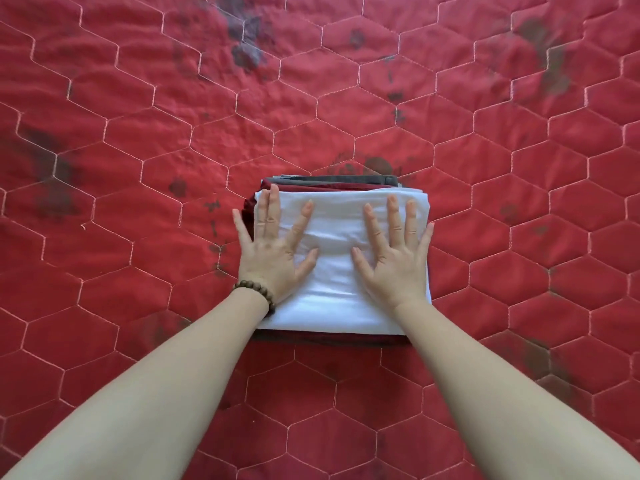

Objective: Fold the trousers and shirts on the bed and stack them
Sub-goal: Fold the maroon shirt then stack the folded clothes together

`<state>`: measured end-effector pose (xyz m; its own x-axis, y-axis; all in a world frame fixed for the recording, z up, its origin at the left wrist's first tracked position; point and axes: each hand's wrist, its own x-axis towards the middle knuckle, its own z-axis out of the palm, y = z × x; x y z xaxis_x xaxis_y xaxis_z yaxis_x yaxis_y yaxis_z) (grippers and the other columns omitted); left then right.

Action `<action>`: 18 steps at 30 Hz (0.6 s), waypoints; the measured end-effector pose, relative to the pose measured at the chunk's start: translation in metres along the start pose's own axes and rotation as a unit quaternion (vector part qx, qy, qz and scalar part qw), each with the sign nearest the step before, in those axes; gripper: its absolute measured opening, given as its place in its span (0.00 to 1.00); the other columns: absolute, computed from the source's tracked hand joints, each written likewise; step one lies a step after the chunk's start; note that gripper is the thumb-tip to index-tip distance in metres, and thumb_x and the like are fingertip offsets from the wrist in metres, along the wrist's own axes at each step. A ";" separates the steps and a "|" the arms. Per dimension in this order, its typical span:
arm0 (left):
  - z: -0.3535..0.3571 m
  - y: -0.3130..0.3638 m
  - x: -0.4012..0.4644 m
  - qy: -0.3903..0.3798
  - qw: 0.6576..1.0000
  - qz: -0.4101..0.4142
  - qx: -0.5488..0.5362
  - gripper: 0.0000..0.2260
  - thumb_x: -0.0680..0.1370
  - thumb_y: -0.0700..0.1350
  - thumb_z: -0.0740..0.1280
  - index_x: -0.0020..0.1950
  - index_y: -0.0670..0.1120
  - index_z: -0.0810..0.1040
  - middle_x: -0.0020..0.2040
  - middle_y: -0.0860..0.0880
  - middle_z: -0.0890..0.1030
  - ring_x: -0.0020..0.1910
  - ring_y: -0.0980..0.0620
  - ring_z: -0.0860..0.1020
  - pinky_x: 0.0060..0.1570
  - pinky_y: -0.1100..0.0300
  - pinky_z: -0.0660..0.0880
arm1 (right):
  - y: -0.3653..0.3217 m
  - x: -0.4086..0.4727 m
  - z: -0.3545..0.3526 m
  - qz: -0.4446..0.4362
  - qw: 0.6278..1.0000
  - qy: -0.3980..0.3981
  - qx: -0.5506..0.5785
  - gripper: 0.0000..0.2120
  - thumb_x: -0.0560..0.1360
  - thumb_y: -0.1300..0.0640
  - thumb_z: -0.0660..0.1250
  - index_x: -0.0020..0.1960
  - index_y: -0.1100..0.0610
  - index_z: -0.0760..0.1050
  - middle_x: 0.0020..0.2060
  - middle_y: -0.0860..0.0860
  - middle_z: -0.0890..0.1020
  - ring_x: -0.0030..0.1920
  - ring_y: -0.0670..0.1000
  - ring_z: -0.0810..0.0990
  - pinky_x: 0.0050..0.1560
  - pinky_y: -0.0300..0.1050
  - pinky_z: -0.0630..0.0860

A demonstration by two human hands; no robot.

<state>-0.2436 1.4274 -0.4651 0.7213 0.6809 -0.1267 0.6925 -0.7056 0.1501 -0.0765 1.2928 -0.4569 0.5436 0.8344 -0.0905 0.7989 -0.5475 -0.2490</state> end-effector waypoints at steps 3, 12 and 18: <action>-0.006 0.021 -0.019 0.068 0.997 0.028 0.038 0.27 0.77 0.57 0.57 0.76 0.54 0.61 0.78 0.39 0.48 0.77 0.39 0.45 0.69 0.30 0.42 | -0.019 -0.018 -0.003 -0.054 0.997 0.047 -0.032 0.33 0.74 0.39 0.60 0.76 0.45 0.58 0.78 0.54 0.54 0.77 0.60 0.48 0.70 0.73 0.44; 0.011 0.034 -0.031 0.020 0.999 0.042 0.006 0.27 0.77 0.55 0.56 0.77 0.56 0.60 0.79 0.43 0.51 0.78 0.41 0.46 0.70 0.30 0.46 | -0.037 -0.029 0.022 -0.044 0.996 -0.020 -0.071 0.32 0.75 0.42 0.55 0.77 0.45 0.52 0.78 0.50 0.50 0.78 0.55 0.48 0.71 0.73 0.47; 0.010 -0.008 -0.026 -0.001 0.997 -0.047 -0.053 0.36 0.71 0.71 0.55 0.76 0.66 0.47 0.79 0.47 0.36 0.75 0.33 0.38 0.69 0.28 0.47 | 0.008 -0.018 0.012 0.007 0.998 0.015 -0.053 0.33 0.74 0.33 0.54 0.77 0.39 0.50 0.78 0.52 0.46 0.78 0.55 0.44 0.73 0.68 0.45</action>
<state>-0.2683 1.4133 -0.4727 0.6537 0.7423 -0.1471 0.7516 -0.6143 0.2405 -0.0834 1.2744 -0.4692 0.5616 0.8249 -0.0634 0.8128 -0.5644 -0.1444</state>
